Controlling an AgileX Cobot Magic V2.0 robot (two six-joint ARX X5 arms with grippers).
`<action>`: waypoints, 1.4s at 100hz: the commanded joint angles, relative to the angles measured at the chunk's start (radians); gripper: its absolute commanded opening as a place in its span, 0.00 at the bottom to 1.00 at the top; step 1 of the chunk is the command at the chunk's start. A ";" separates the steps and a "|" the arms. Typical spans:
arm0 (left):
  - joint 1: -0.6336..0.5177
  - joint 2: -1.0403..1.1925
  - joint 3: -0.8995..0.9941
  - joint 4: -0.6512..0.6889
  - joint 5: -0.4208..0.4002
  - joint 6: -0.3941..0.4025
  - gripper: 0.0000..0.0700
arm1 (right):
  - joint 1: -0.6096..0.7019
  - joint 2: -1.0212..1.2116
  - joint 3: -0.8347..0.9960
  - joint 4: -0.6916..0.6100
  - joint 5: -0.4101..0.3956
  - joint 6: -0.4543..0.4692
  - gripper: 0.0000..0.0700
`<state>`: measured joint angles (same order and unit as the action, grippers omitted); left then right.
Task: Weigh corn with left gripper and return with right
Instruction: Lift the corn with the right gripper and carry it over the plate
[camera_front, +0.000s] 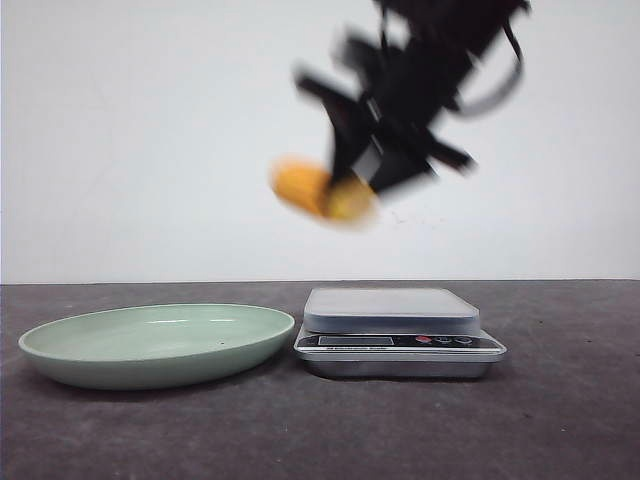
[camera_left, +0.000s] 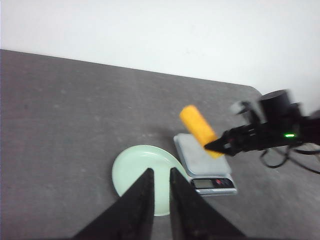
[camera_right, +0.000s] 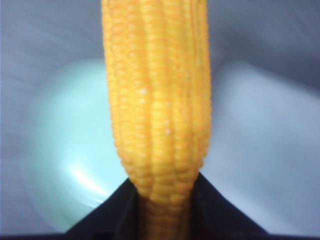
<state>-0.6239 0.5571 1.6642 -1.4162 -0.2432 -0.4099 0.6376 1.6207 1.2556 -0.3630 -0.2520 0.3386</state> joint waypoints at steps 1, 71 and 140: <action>-0.005 0.011 0.016 -0.019 -0.024 0.009 0.01 | 0.050 -0.004 0.045 0.032 -0.053 0.022 0.00; -0.005 0.011 0.016 -0.019 -0.009 -0.020 0.01 | 0.249 0.153 0.092 0.077 0.040 0.266 0.00; -0.005 0.011 0.016 -0.026 0.140 -0.014 0.01 | 0.237 0.218 0.092 0.019 0.036 0.347 0.01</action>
<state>-0.6239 0.5571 1.6638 -1.4170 -0.1242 -0.4332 0.8673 1.8259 1.3327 -0.3401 -0.2298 0.6655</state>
